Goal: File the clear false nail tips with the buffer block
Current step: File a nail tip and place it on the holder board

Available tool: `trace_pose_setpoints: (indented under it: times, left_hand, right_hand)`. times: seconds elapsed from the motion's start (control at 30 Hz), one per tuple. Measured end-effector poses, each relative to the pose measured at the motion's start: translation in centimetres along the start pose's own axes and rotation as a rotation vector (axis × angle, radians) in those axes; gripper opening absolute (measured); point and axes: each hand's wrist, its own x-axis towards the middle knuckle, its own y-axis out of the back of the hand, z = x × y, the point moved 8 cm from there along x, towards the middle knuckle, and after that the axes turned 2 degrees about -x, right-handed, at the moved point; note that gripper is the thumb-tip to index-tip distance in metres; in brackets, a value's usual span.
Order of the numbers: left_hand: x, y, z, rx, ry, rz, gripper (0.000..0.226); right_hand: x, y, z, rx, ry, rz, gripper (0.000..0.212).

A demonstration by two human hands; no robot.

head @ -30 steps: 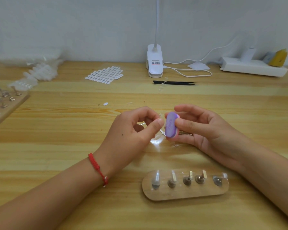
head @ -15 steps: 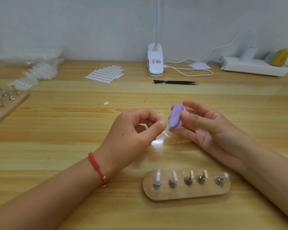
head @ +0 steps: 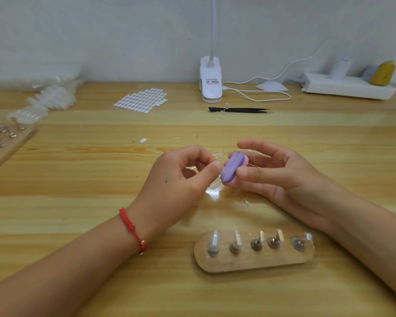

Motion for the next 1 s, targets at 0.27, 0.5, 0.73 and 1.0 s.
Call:
trace_pose_setpoints:
  times: [0.27, 0.5, 0.73, 1.0]
  left_hand:
    - [-0.1, 0.0, 0.4, -0.016, -0.037, 0.001, 0.018]
    - [-0.1, 0.4, 0.7, -0.016, -0.070, 0.036, 0.018]
    - [0.1, 0.7, 0.4, -0.009, -0.056, 0.068, 0.017]
    - [0.0, 0.9, 0.5, -0.024, -0.057, 0.082, 0.017]
  right_hand:
    - [-0.2, -0.4, -0.1, -0.084, -0.015, -0.067, 0.040]
    - [-0.3, -0.6, 0.1, -0.115, -0.041, -0.115, 0.040]
    - [-0.3, -0.9, -0.1, -0.093, -0.041, -0.137, 0.043]
    - [-0.1, -0.9, -0.1, -0.080, -0.035, -0.126, 0.039]
